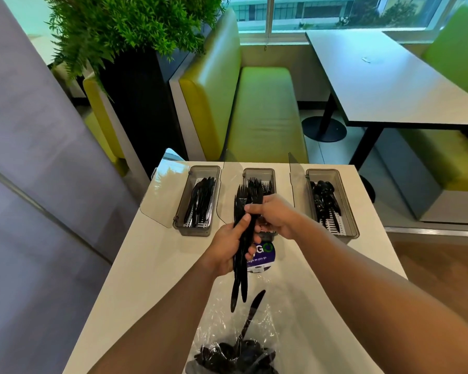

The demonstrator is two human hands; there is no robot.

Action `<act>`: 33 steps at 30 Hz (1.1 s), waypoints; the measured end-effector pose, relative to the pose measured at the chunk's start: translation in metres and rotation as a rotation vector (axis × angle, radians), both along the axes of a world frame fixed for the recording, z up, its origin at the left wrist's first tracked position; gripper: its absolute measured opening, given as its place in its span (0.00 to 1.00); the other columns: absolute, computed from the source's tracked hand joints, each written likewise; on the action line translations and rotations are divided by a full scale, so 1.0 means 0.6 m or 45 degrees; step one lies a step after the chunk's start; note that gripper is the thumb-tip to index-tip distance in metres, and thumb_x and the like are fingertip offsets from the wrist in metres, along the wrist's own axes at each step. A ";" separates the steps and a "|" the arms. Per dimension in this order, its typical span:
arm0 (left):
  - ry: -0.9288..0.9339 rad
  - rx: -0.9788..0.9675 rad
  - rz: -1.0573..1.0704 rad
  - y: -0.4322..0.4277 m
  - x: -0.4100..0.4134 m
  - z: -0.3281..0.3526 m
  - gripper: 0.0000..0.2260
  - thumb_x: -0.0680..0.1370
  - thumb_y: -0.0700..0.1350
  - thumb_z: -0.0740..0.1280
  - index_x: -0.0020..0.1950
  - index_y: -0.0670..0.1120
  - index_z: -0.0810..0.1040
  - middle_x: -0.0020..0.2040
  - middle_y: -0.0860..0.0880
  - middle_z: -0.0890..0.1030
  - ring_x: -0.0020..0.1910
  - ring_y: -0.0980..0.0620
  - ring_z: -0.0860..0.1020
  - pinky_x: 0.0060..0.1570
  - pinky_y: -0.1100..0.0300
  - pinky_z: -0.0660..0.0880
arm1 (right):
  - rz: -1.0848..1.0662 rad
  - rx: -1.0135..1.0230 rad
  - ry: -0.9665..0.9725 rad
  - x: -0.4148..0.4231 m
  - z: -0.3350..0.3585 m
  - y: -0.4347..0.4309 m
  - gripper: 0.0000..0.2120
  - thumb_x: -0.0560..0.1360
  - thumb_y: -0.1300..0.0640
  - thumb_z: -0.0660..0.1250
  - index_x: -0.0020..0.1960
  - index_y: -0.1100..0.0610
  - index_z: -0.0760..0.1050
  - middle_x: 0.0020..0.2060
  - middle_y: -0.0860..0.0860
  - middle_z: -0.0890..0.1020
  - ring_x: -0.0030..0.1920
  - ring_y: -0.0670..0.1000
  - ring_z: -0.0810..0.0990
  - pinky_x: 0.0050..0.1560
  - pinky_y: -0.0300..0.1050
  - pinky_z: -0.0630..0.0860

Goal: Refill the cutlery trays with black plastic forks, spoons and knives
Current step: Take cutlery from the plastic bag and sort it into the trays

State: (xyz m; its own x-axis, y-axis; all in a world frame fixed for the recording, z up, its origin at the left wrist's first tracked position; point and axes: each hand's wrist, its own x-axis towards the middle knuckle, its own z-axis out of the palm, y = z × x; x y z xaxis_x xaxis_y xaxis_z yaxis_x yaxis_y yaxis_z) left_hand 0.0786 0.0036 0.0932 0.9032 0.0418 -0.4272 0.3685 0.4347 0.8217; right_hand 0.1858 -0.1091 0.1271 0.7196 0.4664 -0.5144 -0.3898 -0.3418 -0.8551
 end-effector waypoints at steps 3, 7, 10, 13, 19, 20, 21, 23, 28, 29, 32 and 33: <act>0.000 -0.021 -0.006 -0.001 -0.001 0.002 0.16 0.84 0.53 0.61 0.53 0.40 0.78 0.36 0.43 0.80 0.25 0.52 0.74 0.23 0.62 0.71 | -0.032 0.084 0.051 -0.003 -0.001 -0.003 0.13 0.84 0.52 0.62 0.50 0.60 0.79 0.34 0.53 0.82 0.30 0.50 0.75 0.35 0.43 0.71; -0.003 -0.023 -0.025 0.003 -0.004 0.005 0.12 0.84 0.48 0.62 0.56 0.40 0.79 0.38 0.43 0.82 0.27 0.52 0.75 0.25 0.62 0.71 | -0.120 0.184 0.090 0.002 0.005 -0.011 0.16 0.85 0.51 0.58 0.52 0.61 0.80 0.38 0.55 0.85 0.35 0.52 0.81 0.33 0.42 0.75; -0.032 -0.011 0.020 0.004 -0.001 0.003 0.10 0.84 0.46 0.63 0.56 0.40 0.78 0.38 0.43 0.82 0.27 0.51 0.75 0.24 0.63 0.71 | -0.046 0.192 0.092 0.005 0.013 -0.019 0.13 0.84 0.52 0.61 0.52 0.60 0.80 0.42 0.55 0.85 0.37 0.50 0.82 0.36 0.41 0.76; -0.062 0.037 0.080 0.004 0.007 -0.002 0.10 0.83 0.45 0.64 0.58 0.39 0.78 0.38 0.43 0.83 0.27 0.50 0.76 0.24 0.62 0.72 | 0.059 0.135 0.150 0.000 0.008 -0.020 0.10 0.82 0.54 0.66 0.50 0.60 0.81 0.47 0.58 0.84 0.39 0.53 0.81 0.39 0.45 0.80; -0.002 0.090 0.070 0.011 0.003 -0.011 0.12 0.83 0.49 0.64 0.56 0.39 0.78 0.40 0.42 0.83 0.27 0.50 0.77 0.25 0.60 0.73 | -0.381 0.417 0.191 0.010 0.008 -0.006 0.15 0.86 0.51 0.56 0.50 0.59 0.75 0.33 0.55 0.80 0.36 0.56 0.83 0.41 0.52 0.83; 0.014 0.099 0.064 0.013 0.002 -0.013 0.12 0.83 0.49 0.65 0.54 0.40 0.77 0.38 0.42 0.82 0.26 0.51 0.75 0.24 0.61 0.71 | -0.417 0.435 0.191 0.014 0.009 -0.005 0.14 0.86 0.50 0.56 0.51 0.59 0.74 0.31 0.53 0.77 0.32 0.54 0.80 0.39 0.51 0.82; 0.023 0.096 0.058 0.014 0.002 -0.015 0.12 0.83 0.50 0.65 0.53 0.40 0.78 0.36 0.43 0.81 0.26 0.52 0.73 0.23 0.61 0.70 | -0.415 0.426 0.171 0.016 0.009 -0.005 0.14 0.85 0.50 0.57 0.52 0.59 0.74 0.29 0.51 0.74 0.29 0.52 0.75 0.34 0.49 0.79; 0.031 0.064 0.052 0.017 0.001 -0.018 0.12 0.83 0.49 0.65 0.53 0.39 0.78 0.34 0.45 0.78 0.25 0.53 0.70 0.22 0.63 0.67 | -0.327 0.363 0.094 0.015 0.011 -0.005 0.13 0.84 0.50 0.59 0.52 0.59 0.75 0.27 0.48 0.71 0.25 0.47 0.67 0.25 0.42 0.69; 0.025 0.007 -0.018 0.022 -0.001 -0.014 0.13 0.83 0.49 0.65 0.56 0.39 0.79 0.35 0.46 0.78 0.26 0.54 0.68 0.23 0.64 0.66 | 0.080 0.098 -0.218 -0.003 0.003 0.006 0.06 0.79 0.55 0.70 0.49 0.58 0.80 0.30 0.50 0.76 0.26 0.47 0.71 0.28 0.40 0.70; 0.024 -0.004 -0.034 0.021 0.000 -0.013 0.13 0.83 0.48 0.65 0.57 0.39 0.79 0.36 0.46 0.78 0.26 0.55 0.68 0.23 0.64 0.65 | 0.119 0.095 -0.205 -0.005 0.002 0.009 0.05 0.77 0.56 0.72 0.47 0.58 0.79 0.30 0.52 0.77 0.26 0.49 0.72 0.31 0.43 0.73; 0.012 -0.013 -0.062 0.024 -0.002 -0.010 0.12 0.83 0.48 0.65 0.56 0.40 0.78 0.36 0.46 0.77 0.26 0.55 0.68 0.23 0.64 0.65 | 0.182 0.061 -0.151 -0.008 0.003 0.016 0.08 0.75 0.58 0.75 0.42 0.58 0.76 0.27 0.52 0.77 0.25 0.50 0.73 0.34 0.46 0.76; 0.000 -0.005 -0.067 0.025 -0.004 -0.009 0.12 0.83 0.49 0.65 0.56 0.40 0.77 0.36 0.46 0.77 0.26 0.55 0.68 0.23 0.64 0.66 | 0.187 0.054 -0.132 -0.008 0.004 0.018 0.09 0.75 0.59 0.75 0.41 0.58 0.75 0.26 0.52 0.77 0.25 0.50 0.73 0.32 0.44 0.75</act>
